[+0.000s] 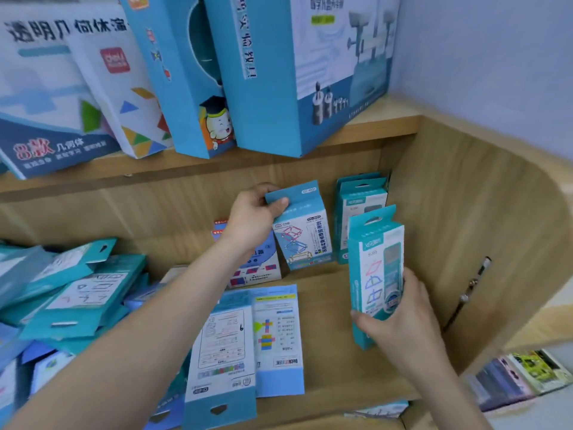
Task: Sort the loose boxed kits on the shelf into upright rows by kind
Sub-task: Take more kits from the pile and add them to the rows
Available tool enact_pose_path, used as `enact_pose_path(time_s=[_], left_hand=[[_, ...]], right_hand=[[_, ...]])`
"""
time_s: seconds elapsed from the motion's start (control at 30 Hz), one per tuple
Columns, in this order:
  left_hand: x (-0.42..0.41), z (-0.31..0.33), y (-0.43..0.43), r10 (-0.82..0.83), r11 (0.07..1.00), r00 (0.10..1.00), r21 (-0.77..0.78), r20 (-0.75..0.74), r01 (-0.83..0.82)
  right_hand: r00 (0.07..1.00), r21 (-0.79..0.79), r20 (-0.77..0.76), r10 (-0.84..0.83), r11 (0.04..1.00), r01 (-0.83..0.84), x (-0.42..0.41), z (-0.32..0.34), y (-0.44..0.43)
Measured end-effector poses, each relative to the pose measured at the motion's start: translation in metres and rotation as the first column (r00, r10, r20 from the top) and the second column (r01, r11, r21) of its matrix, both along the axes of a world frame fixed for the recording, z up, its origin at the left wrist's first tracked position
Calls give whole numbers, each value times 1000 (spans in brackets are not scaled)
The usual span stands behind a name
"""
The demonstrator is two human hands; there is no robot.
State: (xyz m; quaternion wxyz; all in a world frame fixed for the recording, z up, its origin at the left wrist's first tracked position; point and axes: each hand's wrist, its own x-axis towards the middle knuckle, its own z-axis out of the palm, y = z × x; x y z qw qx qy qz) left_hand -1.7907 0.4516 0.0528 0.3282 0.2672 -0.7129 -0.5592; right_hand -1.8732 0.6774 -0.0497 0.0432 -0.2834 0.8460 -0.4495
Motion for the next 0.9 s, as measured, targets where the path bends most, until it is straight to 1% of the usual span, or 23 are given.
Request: enact_pose_path(time_s=[0.1, 0.23, 0.27, 0.3, 0.33, 0.4, 0.43, 0.47, 0.5, 0.53, 0.57, 0.6, 0.67, 0.7, 0.73, 0.8, 0.83, 0.9], left_hand=[[-23, -16, -9, 32, 997, 995, -77, 97, -25], [-49, -36, -15, 85, 982, 966, -184, 245, -40], [-52, -39, -14, 116, 966, 948, -256, 296, -38], [-54, -41, -14, 172, 927, 921, -372, 349, -32], [-54, -41, -11, 251, 856, 887, -517, 387, -16], [-50, -39, -7, 391, 644, 842, -764, 371, 37], [-47, -36, -4, 427, 524, 840, -849, 335, 72], [-45, -35, -2, 438, 403, 855, -911, 278, 89], [-43, -35, 0, 424, 296, 884, -952, 199, 73], [-41, -35, 2, 383, 219, 913, -974, 141, 58], [-40, -34, 6, 327, 209, 934, -975, 147, 81], [-39, -33, 11, 287, 267, 935, -955, 208, 131], [-43, -38, 20, 251, 448, 888, -860, 385, 247], [-48, -42, 22, 251, 496, 870, -828, 425, 261], [-53, -44, 24, 244, 533, 868, -808, 432, 252], [-62, -42, 29, 212, 583, 895, -786, 392, 206], [-65, -41, 29, 197, 584, 904, -786, 379, 203], [-69, -40, 28, 163, 558, 910, -796, 382, 234]], right_hand=[[1000, -9, -5, -11, 1000, 11, -5, -4, -12], [998, -3, 20, -52, 999, 52, -10, -9, -26], [998, -10, 20, -67, 998, 67, -11, -10, -29], [997, -10, 17, -81, 997, 81, -12, -10, -33], [995, 2, 10, -94, 996, 94, -13, -10, -37], [993, 37, -15, -120, 992, 120, -15, -9, -45], [991, 44, -32, -132, 990, 134, -16, -8, -49], [989, 46, -49, -142, 988, 144, -17, -8, -54], [987, 46, -62, -150, 987, 153, -19, -8, -59], [986, 47, -69, -155, 986, 158, -20, -8, -64], [985, 47, -69, -160, 985, 163, -22, -8, -69], [983, 41, -65, -170, 984, 172, -24, -9, -73], [979, 16, -59, -196, 980, 197, -28, -13, -81], [977, 3, -59, -207, 978, 208, -30, -14, -84], [975, -6, -64, -215, 977, 215, -32, -16, -86], [972, -15, -75, -224, 974, 224, -33, -18, -89], [970, -22, -82, -228, 974, 227, -34, -19, -89], [969, -37, -100, -227, 974, 224, -33, -22, -89]])
